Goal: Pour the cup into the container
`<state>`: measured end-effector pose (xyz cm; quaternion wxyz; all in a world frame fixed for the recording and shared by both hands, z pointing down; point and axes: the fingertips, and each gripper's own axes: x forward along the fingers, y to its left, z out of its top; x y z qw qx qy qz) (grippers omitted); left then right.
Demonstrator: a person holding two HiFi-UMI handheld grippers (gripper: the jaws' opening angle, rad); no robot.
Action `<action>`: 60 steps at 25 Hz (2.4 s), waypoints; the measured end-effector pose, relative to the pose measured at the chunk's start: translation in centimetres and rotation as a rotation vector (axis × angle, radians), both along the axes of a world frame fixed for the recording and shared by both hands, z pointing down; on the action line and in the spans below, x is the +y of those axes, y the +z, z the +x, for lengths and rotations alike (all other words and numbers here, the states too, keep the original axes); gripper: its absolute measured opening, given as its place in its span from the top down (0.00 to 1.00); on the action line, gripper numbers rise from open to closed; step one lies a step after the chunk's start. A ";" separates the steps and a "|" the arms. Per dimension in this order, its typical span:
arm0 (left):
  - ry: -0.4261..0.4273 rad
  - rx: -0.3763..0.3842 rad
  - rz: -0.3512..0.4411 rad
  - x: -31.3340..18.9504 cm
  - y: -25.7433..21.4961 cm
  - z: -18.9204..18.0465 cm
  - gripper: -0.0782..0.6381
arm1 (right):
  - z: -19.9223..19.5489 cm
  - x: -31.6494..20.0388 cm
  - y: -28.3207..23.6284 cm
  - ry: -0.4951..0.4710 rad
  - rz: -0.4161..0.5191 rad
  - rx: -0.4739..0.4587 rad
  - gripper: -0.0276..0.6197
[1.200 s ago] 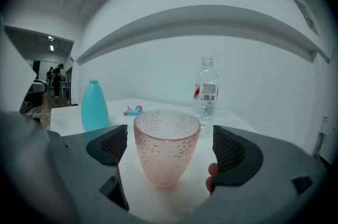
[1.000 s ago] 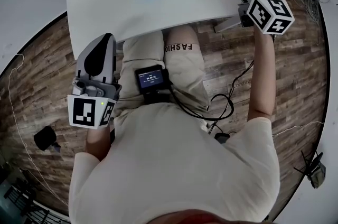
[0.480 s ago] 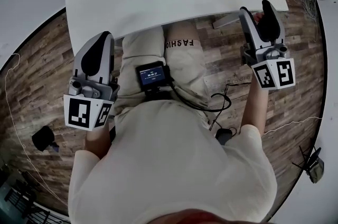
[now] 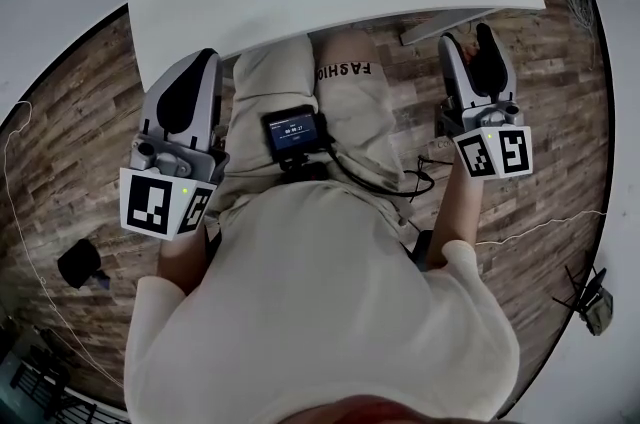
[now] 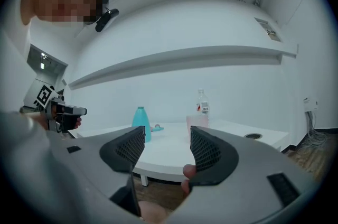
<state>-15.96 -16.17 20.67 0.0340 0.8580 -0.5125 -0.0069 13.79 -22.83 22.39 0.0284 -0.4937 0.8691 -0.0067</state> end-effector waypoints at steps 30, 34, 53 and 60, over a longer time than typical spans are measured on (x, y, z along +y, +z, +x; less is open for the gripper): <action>-0.054 -0.010 -0.058 0.9 5.2 -0.2 0.87 | -8.9 1.0 5.0 -0.052 0.099 0.270 0.54; -0.058 -0.018 -0.073 1.4 6.5 0.4 0.87 | -8.7 1.2 6.8 -0.029 0.085 0.263 0.54; -0.002 -0.053 -0.106 1.8 15.2 2.3 0.87 | -8.8 3.5 9.6 0.007 0.066 0.339 0.54; 0.019 -0.022 -0.144 1.5 17.9 1.7 0.87 | -8.8 3.8 11.7 0.057 0.003 0.360 0.54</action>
